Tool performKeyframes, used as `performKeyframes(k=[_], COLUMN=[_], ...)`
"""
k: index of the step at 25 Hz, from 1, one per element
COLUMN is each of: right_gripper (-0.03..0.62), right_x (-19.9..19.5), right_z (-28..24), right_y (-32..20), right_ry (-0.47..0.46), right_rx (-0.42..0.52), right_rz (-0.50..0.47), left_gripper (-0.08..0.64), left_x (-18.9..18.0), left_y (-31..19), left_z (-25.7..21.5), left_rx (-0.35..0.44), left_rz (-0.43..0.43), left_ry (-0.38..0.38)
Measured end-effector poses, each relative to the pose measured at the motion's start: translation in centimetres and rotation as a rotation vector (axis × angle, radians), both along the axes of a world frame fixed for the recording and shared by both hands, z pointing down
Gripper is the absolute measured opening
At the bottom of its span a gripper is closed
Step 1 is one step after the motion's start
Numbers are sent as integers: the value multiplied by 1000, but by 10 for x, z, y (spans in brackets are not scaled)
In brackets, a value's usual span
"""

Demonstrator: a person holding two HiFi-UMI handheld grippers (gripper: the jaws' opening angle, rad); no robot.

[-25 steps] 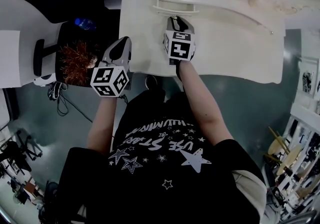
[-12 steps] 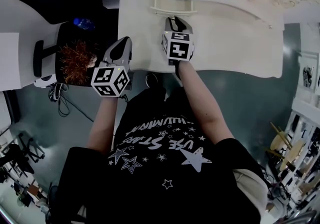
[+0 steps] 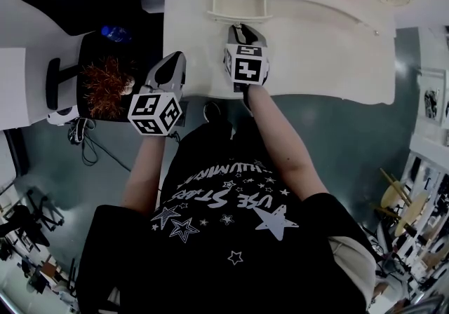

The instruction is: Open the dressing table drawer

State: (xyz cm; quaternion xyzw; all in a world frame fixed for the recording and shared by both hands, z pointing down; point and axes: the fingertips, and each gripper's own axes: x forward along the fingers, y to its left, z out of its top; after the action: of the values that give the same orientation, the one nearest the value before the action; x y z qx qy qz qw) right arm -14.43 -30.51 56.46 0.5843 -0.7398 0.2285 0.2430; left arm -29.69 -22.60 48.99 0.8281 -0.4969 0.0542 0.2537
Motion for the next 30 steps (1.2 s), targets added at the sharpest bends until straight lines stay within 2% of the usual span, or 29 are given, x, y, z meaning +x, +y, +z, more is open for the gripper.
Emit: performKeyframes(k=[10, 11, 13, 15, 21, 30], right_gripper=[123, 129, 189, 196, 202, 196], right_x=[0, 0, -1, 2, 20, 54], right_z=[-1, -2, -5, -9, -33, -74], right_y=[5, 5, 7, 11, 19, 29], right_ry=[-20, -20, -24, -28, -39, -77], right_rx=[-6, -5, -1, 2, 38, 108], right_rz=[-39, -51, -74, -93, -151, -291], left_gripper=[0, 0, 0, 0, 0, 0], left_x=[1, 2, 5, 8, 19, 52], left_y=[9, 10, 11, 12, 18, 46], left_z=[3, 3, 2, -1, -21, -54], left_rx=[-10, -9, -4, 3, 45, 116], left_rz=[-33, -35, -44, -60, -132, -293], left_ry=[-7, -9, -13, -15, -19, -43])
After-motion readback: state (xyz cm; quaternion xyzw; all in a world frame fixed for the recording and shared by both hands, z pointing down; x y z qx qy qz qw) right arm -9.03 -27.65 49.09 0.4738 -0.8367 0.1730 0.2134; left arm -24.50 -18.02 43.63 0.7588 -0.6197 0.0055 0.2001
